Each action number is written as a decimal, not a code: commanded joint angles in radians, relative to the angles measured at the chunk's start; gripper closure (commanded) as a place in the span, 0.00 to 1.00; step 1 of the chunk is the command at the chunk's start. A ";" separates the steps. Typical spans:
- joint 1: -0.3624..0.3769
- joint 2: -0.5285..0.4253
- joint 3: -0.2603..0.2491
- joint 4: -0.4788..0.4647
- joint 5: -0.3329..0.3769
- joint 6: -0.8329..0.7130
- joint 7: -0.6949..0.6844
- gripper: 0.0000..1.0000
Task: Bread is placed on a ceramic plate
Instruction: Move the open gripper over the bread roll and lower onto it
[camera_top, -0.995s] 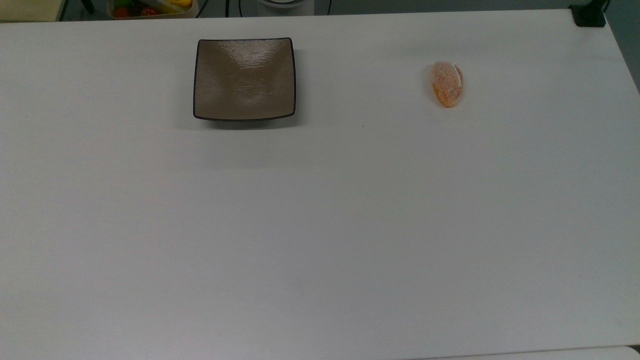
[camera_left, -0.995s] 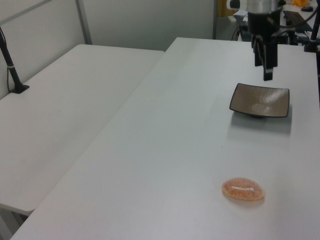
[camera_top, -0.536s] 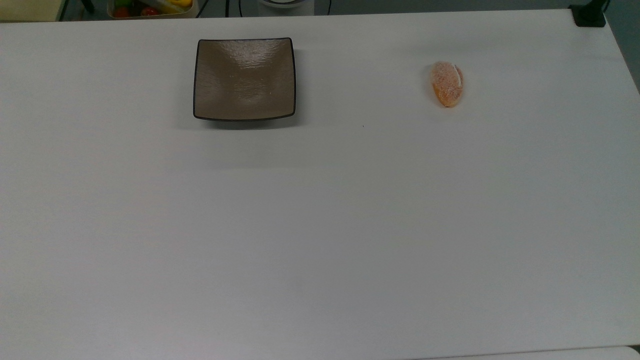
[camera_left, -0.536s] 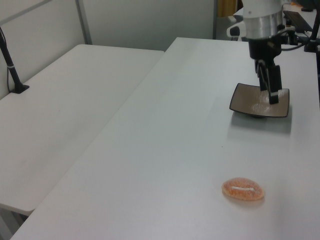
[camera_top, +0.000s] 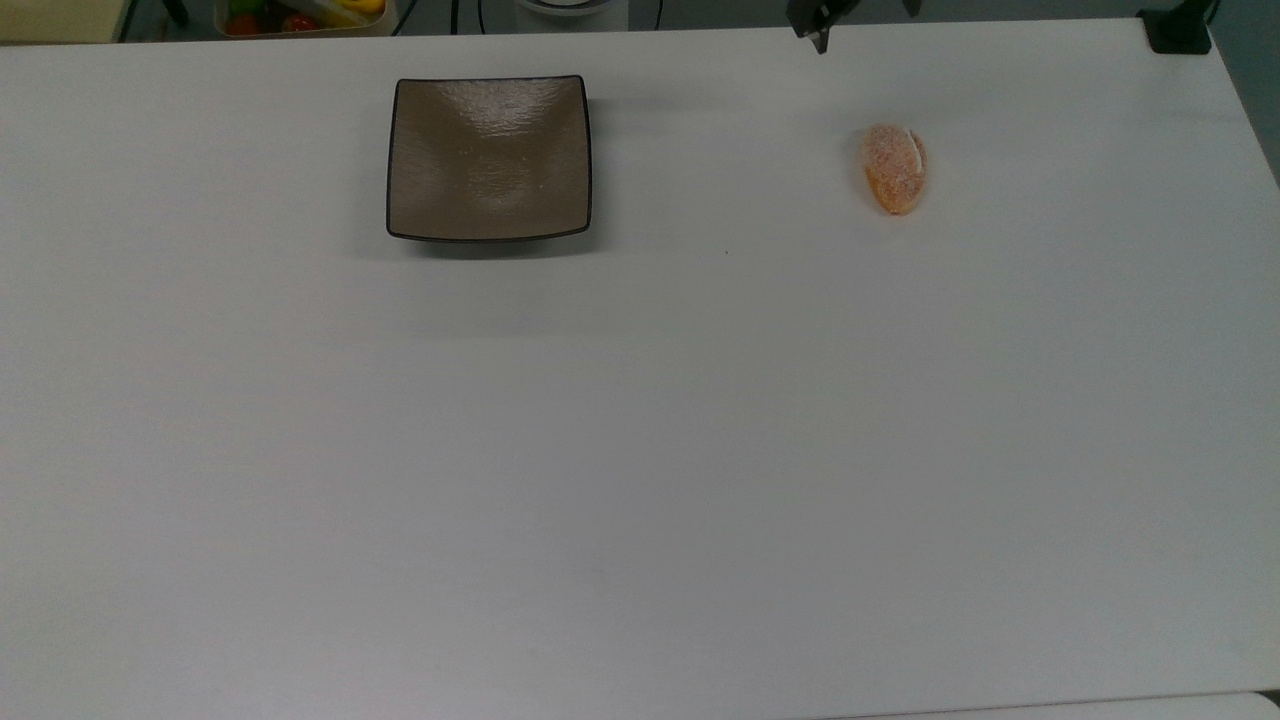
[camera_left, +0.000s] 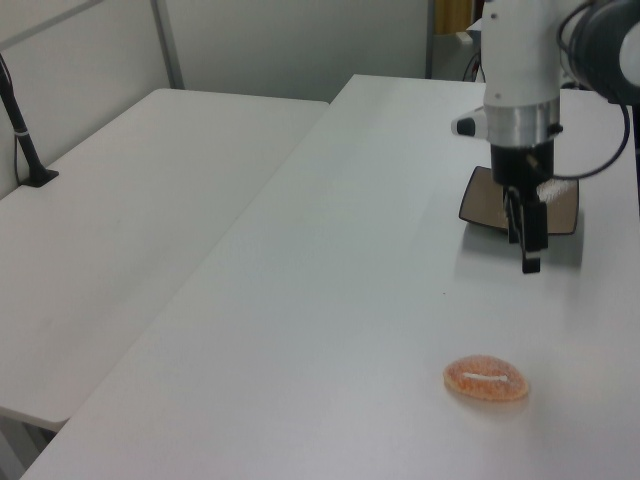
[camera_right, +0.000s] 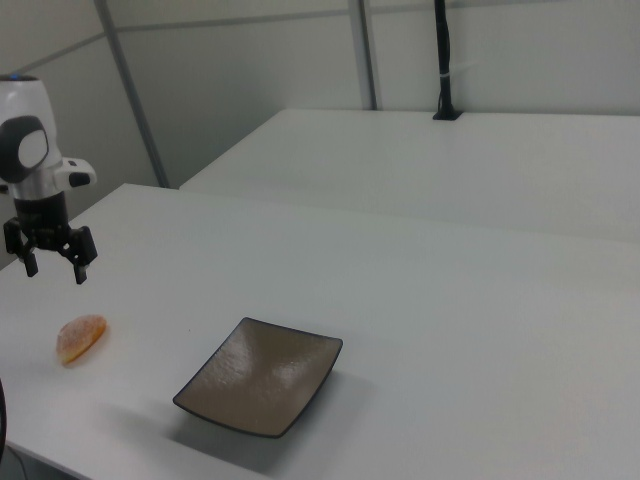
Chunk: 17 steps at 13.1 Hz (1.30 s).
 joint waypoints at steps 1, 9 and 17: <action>0.008 0.035 0.012 -0.047 0.016 0.142 0.092 0.00; 0.101 0.182 0.014 -0.069 -0.122 0.358 0.339 0.00; 0.120 0.296 0.027 -0.061 -0.254 0.423 0.468 0.00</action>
